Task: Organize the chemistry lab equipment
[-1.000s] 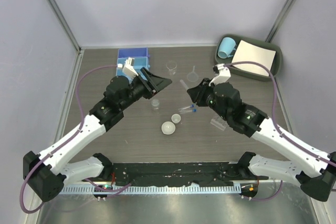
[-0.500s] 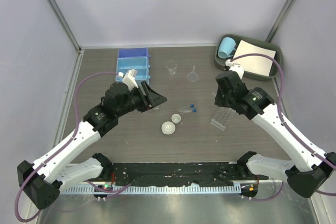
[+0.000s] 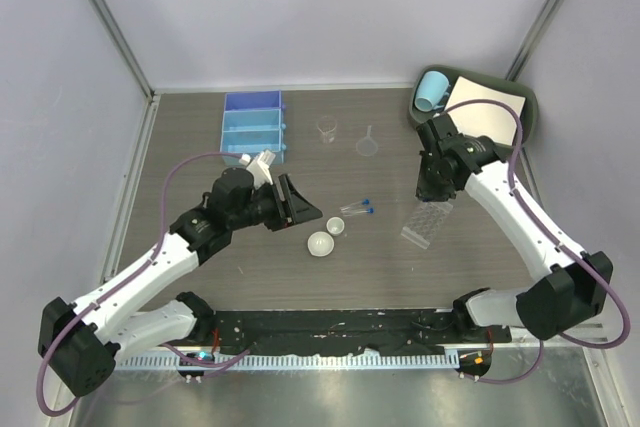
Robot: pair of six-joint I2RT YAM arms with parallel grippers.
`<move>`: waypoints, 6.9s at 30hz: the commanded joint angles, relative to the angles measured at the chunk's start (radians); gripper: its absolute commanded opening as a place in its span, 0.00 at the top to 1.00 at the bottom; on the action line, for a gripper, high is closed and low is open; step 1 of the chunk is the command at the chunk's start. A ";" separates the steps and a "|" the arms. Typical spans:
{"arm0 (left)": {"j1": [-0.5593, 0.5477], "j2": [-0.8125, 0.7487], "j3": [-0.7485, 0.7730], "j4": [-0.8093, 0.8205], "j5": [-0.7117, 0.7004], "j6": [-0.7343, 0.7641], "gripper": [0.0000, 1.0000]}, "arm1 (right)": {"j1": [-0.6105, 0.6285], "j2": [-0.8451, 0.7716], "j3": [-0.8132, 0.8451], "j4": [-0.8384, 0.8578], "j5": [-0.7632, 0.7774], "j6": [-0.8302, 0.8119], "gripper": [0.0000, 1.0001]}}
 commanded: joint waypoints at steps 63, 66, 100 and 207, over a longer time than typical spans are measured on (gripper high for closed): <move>0.004 0.072 -0.098 0.189 0.181 0.000 0.44 | -0.249 0.389 0.083 0.063 -0.168 -0.106 0.87; 0.004 0.079 -0.096 0.189 0.182 0.000 0.44 | -0.250 0.394 0.094 0.063 -0.163 -0.103 0.83; 0.004 0.232 0.046 0.068 0.127 0.137 0.45 | -0.110 0.139 0.184 0.036 0.056 -0.081 0.66; -0.194 1.478 1.346 -0.618 -0.378 1.263 0.23 | 0.168 -0.636 -0.288 0.143 -0.080 -0.075 0.53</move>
